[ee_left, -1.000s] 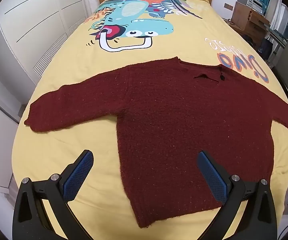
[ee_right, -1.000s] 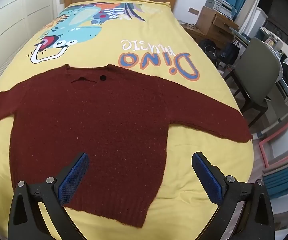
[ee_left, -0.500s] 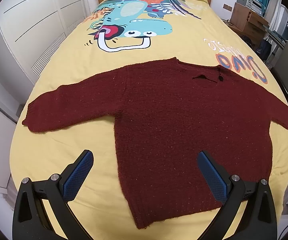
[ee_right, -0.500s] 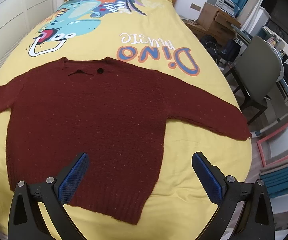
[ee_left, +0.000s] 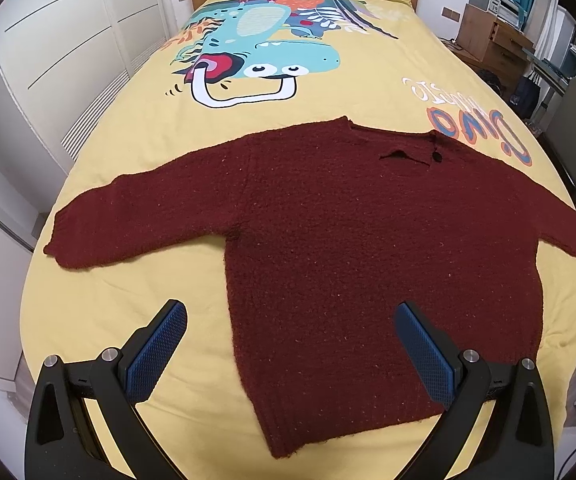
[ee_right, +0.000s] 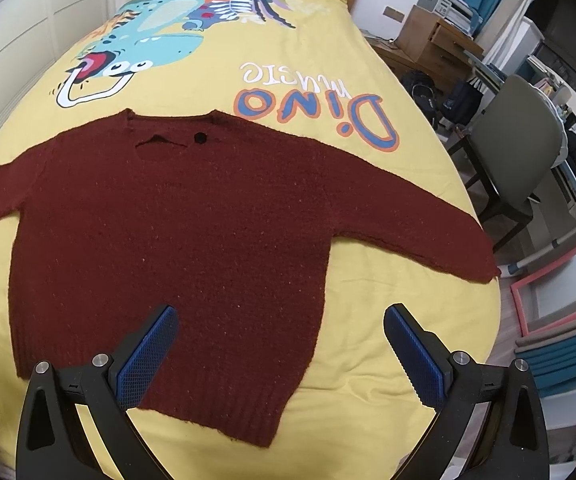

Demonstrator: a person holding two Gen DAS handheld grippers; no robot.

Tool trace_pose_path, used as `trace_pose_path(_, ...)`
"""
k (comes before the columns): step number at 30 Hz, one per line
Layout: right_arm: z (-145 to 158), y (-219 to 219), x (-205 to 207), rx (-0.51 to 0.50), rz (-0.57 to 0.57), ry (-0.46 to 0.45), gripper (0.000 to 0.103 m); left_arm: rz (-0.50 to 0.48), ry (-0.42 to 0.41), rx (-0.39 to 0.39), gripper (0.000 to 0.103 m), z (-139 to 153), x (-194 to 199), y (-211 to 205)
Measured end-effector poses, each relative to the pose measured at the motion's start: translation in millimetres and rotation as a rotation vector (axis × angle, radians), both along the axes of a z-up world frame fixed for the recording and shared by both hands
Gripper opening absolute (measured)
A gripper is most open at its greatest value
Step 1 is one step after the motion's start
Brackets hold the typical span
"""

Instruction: Fold small clothes

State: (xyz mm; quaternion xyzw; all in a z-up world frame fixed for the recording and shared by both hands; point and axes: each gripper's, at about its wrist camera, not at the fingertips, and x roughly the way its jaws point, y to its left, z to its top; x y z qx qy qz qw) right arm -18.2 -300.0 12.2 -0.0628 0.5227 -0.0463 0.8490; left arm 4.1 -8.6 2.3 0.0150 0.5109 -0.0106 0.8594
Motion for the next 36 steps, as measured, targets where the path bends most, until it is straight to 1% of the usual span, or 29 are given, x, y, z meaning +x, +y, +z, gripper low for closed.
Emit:
trace_pose_path(3, -1.2, -1.2, -0.4, -0.002, -0.002, 0.003, 0.102, -0.003, 0.003, 0.008, 0.102, -1.2, 0.8, -1.7)
trace_pose_path(9, -1.6, -3.7, -1.5, 0.001, -0.014, 0.002, 0.102, 0.003, 0.007, -0.013, 0.102, -2.2, 2.8, 0.9)
trace_pose_path(16, -0.8, -7.4, -1.6, -0.003, -0.022, 0.003, 0.102, 0.010, 0.012, -0.014, 0.102, -3.8, 3.4, 2.0)
trace_pose_path(36, -2.5, -14.0, -4.6, 0.000, -0.038, 0.003, 0.102, -0.014, 0.025, 0.008, 0.102, -5.4, 8.1, -2.5)
